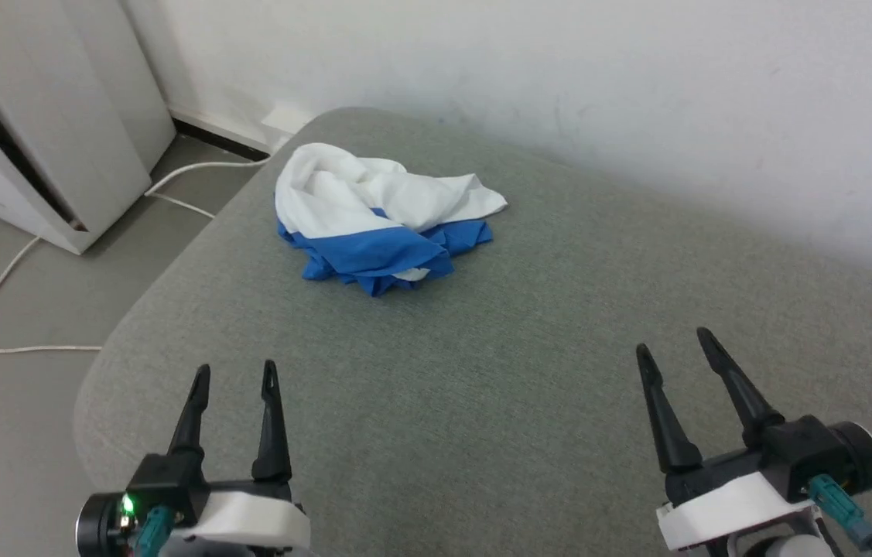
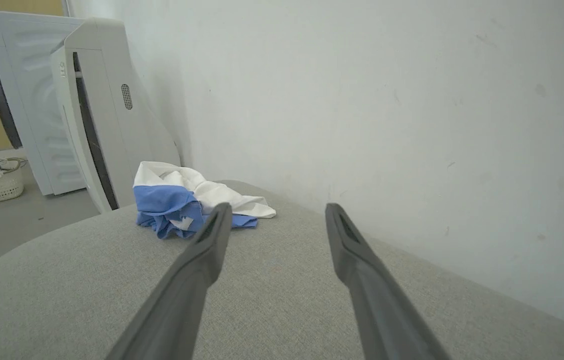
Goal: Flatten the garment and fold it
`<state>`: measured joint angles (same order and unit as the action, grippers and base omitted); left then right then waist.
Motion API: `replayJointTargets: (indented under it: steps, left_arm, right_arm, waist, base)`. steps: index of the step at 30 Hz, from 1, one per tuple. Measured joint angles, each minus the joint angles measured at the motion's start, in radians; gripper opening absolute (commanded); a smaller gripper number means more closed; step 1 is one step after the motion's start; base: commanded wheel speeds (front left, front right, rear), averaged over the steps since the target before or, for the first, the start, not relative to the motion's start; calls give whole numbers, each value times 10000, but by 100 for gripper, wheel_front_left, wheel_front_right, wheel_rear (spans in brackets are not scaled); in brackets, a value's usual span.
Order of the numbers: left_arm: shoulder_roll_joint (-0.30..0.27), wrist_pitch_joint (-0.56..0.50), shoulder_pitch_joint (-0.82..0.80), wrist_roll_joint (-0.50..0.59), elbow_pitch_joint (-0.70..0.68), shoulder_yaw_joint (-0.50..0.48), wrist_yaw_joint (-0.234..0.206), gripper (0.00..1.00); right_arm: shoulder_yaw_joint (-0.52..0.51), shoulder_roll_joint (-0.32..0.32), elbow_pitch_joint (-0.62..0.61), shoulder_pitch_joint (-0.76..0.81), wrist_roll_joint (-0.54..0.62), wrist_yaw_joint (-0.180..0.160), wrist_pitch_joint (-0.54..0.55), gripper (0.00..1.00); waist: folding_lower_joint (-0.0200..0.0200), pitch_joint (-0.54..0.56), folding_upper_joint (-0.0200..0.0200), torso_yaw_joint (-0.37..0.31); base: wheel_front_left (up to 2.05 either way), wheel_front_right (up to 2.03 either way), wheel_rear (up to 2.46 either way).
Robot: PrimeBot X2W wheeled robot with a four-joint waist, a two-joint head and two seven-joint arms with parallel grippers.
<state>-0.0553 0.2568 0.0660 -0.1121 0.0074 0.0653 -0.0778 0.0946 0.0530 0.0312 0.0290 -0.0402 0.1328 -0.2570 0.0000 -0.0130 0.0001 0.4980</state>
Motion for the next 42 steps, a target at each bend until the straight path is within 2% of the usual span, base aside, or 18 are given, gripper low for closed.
replayJointTargets:
  steps: [6, 7, 8, 11, 16, 17, 18, 19, 20, 24, 31, 35, 37, 39, 42]
  left_arm:
    - [-299, -52, -1294, -102, 932, -65, 562, 100]
    - [-529, -431, -2020, -163, 1386, -96, 767, 100]
    - [-529, -431, -2020, -163, 1386, -96, 767, 100]
    - [-963, -1306, -3270, -230, 1921, -134, 1083, 100]
    - [-1893, -3152, -5339, -596, 2871, -163, 1668, 100]
    - [-2395, -4006, -6086, -786, 3342, -151, 1841, 100]
    - [-2631, -4408, -6411, -924, 3538, -159, 1900, 100]
    - [-2631, -4408, -6411, -924, 3538, -159, 1900, 100]
    - [-3099, -5191, -6963, -1212, 3896, -138, 1952, 100]
    - [-3916, -7242, -7838, -2136, 4615, 73, 2017, 100]
    - [-5265, -11001, -8130, -4015, 5028, 848, 2019, 100]
    - [-5927, -12270, -8103, -4784, 4761, 899, 2019, 100]
    - [-6109, -12788, -8089, -5258, 4700, 742, 2017, 0]
    - [-6222, -13095, -8022, -5570, 4564, 583, 2017, 0]
    - [-6259, -12813, -7743, -5597, 4322, 420, 1969, 0]
  right_arm:
    - [372, -10, -393, -227, 441, 0, 0, 100]
    - [510, -15, -543, -357, 627, 0, -2, 100]
    - [510, -15, -543, -357, 627, 0, -2, 100]
    - [700, 23, -779, -597, 821, 0, 0, 100]
    - [863, 217, -1195, -1015, 849, 0, -2, 100]
    - [876, 278, -1312, -1179, 846, 0, 0, 100]
    - [882, 295, -1352, -1265, 846, 0, 0, 100]
    - [882, 295, -1352, -1265, 846, 0, 0, 100]
    - [886, 309, -1427, -1405, 830, 0, -2, 100]
    - [913, 290, -1490, -1580, 775, 0, -2, 100]
    - [1037, 201, -1498, -1787, 700, 0, 0, 100]
    - [1024, 142, -1486, -1905, 646, 0, 0, 100]
    - [1005, 111, -1455, -1919, 616, 0, 0, 100]
    - [972, 94, -1411, -1922, 581, 0, -2, 100]
    - [874, 90, -1331, -1923, 577, 0, 0, 100]
  waist:
    - [1, -521, 0, -358]
    - [2, -815, 0, -520]
    - [2, -815, 0, -520]
    - [2, -1320, 0, -801]
    - [4, -2230, 0, -1354]
    - [4, -2581, 0, -1607]
    - [4, -2745, 0, -1739]
    - [4, -2745, 0, -1739]
    - [5, -3047, 0, -2031]
    - [4, -3586, 0, -2621]
    - [2, -4452, 0, -3489]
    - [-1, -4798, 0, -3914]
    - [-1, -4914, 0, -4100]
    - [-1, -4973, 0, -4252]
    - [0, -4913, 0, -4345]
  base:
    - [0, 0, 0]
    - [0, 0, 0]
    - [0, 0, 0]
    - [0, 0, 0]
    - [0, 0, 0]
    - [0, 0, 0]
    - [0, 0, 0]
    - [0, 0, 0]
    - [0, 0, 0]
    - [0, 0, 0]
    - [0, 0, 0]
    - [0, 0, 0]
    - [0, 0, 0]
    - [0, 0, 0]
    - [0, 0, 0]
